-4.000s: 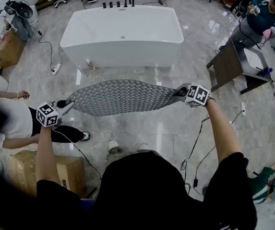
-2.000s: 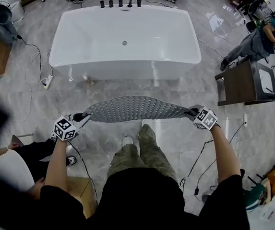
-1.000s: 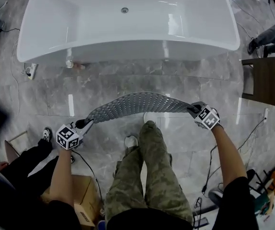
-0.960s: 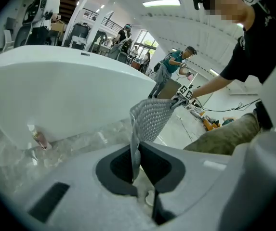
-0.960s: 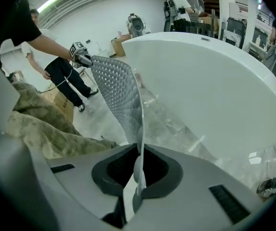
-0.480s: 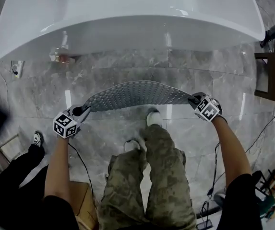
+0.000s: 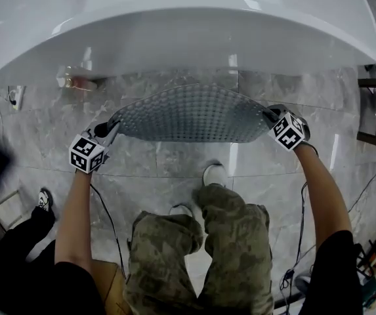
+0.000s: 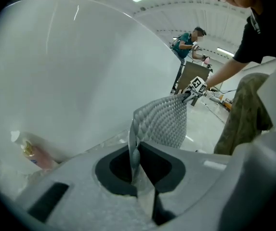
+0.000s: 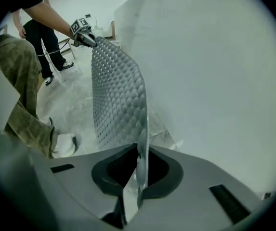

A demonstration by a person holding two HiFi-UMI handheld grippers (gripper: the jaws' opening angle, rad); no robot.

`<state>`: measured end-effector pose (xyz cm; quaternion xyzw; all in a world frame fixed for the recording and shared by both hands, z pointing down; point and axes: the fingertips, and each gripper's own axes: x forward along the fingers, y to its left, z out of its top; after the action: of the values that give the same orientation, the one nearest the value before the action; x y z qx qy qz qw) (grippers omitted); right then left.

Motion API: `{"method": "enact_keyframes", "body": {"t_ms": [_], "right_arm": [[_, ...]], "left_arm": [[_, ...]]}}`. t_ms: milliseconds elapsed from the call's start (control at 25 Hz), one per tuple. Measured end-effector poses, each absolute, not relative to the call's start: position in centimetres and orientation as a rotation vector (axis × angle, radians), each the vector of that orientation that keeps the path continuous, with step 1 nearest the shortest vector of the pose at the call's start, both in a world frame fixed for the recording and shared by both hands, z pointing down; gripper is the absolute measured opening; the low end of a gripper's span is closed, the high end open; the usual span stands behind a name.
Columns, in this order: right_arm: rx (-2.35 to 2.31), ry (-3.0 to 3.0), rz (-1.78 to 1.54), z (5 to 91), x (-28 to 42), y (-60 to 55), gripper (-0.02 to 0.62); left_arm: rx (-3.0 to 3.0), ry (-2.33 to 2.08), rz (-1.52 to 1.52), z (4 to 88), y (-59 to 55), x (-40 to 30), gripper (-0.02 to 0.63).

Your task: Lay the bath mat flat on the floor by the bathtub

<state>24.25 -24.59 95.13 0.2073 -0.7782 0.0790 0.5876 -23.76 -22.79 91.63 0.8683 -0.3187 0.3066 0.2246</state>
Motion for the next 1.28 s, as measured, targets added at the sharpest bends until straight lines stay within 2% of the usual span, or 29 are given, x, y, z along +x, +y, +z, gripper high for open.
{"method": "enact_keyframes", "body": {"t_ms": [600, 960, 1280], "right_arm": [[0.578, -1.746, 0.051, 105.4, 24.1, -32.5, 0.023], [0.605, -1.699, -0.005, 110.8, 23.7, -34.4, 0.023], [0.68, -1.662, -0.002, 113.2, 23.8, -36.2, 0.025]], "left_arm": [[2.414, -1.093, 1.011, 101.1, -34.0, -23.6, 0.032], [2.232, -1.076, 1.094, 110.4, -33.3, -24.9, 0.036], [2.16, -1.169, 0.971, 112.5, -34.1, -27.0, 0.125]]}}
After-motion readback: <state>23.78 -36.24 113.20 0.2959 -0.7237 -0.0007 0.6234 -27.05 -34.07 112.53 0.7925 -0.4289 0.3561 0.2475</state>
